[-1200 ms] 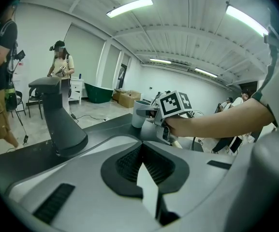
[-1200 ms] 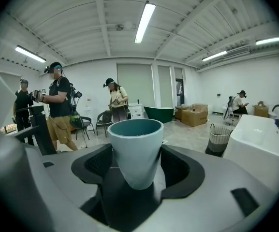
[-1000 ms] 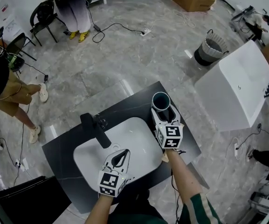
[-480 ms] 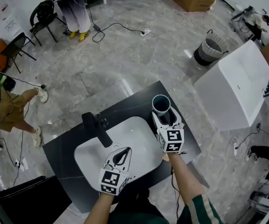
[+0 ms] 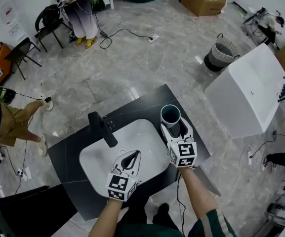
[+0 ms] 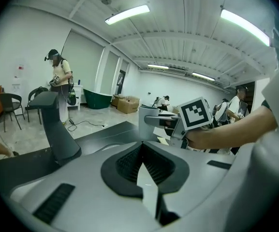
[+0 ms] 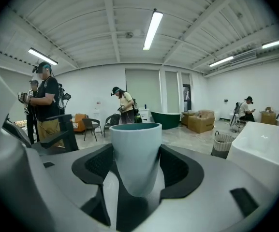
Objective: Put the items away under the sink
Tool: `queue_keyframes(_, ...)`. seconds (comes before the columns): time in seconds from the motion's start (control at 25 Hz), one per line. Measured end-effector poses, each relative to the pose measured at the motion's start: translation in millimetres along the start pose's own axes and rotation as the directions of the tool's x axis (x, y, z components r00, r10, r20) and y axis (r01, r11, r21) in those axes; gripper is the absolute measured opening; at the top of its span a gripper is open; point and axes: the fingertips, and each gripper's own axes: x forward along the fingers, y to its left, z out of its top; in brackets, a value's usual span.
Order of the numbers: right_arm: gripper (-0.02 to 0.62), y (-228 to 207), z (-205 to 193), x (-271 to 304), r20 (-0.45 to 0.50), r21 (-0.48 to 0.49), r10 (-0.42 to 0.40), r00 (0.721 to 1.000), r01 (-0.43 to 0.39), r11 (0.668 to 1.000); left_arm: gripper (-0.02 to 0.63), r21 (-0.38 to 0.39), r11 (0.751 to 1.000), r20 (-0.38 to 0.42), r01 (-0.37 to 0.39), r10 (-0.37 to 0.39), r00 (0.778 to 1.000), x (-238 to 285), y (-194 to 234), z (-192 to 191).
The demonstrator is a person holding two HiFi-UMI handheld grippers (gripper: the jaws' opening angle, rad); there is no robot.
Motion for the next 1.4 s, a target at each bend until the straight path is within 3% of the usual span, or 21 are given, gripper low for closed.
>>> queue_keyframes(0.2, 0.334, 5.1, 6.6, -45.0, 0.021, 0.0, 0.044, 0.999, -0.044, 0.999, 0.009, 0.016, 0.999, 0.027, -0.034, 0.034, 0.999, -17.5, -31.3, 4.9)
queue_keyframes(0.6, 0.333, 19.3, -3.4, -171.7, 0.045, -0.019, 0.135, 0.99, -0.135, 0.991, 0.009, 0.049, 0.993, 0.102, -0.104, 0.098, 0.99, -74.4, -133.2, -0.4)
queue_keyframes(1.04, 0.333, 51.9, -43.4, -314.5, 0.041, -0.061, 0.198, 0.979, -0.196, 0.979, 0.009, 0.023, 0.993, 0.114, -0.115, 0.111, 0.987, -140.9, -233.6, -63.9)
queue_keyframes(1.28, 0.333, 55.1, -47.2, -349.5, 0.096, -0.054, 0.198, 0.976, -0.193, 0.98, 0.009, 0.039, 0.997, 0.103, -0.071, 0.067, 0.992, -138.2, -250.6, -81.2)
queue_keyframes(1.4, 0.333, 52.4, -67.8, -363.6, 0.13, -0.038, 0.192, 0.973, -0.189, 0.981, 0.009, 0.041, 0.997, 0.098, -0.064, 0.059, 0.993, -132.0, -260.4, -106.9)
